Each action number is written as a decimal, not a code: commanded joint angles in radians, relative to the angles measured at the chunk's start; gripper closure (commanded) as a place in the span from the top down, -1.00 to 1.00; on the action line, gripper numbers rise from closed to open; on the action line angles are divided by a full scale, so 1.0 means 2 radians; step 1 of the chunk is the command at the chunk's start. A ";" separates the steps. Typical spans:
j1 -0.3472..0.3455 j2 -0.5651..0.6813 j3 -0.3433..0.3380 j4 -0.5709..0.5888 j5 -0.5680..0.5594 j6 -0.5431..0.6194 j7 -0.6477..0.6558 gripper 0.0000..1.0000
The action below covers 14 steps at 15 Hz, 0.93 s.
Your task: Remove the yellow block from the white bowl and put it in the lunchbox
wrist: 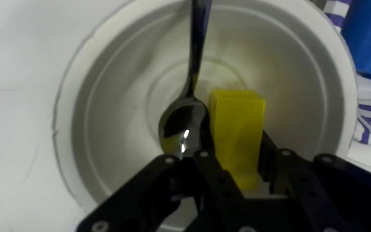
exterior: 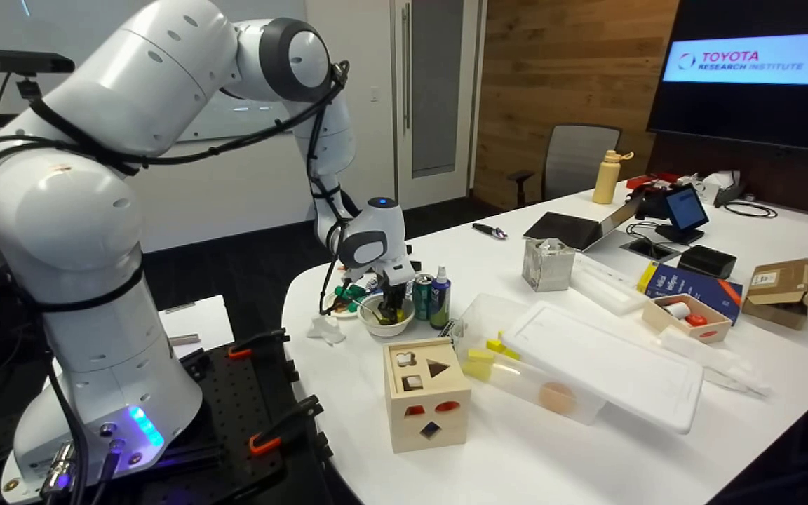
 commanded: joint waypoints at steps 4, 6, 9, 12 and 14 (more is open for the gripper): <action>0.104 -0.069 -0.102 -0.020 -0.029 -0.102 0.074 -0.82; 0.116 -0.089 -0.119 -0.023 -0.055 -0.130 0.095 -0.82; 0.108 -0.113 -0.139 -0.034 -0.100 -0.133 0.107 -0.82; 0.076 -0.123 -0.148 -0.035 -0.132 -0.115 0.092 -0.82; 0.049 -0.129 -0.150 -0.032 -0.150 -0.104 0.082 -0.82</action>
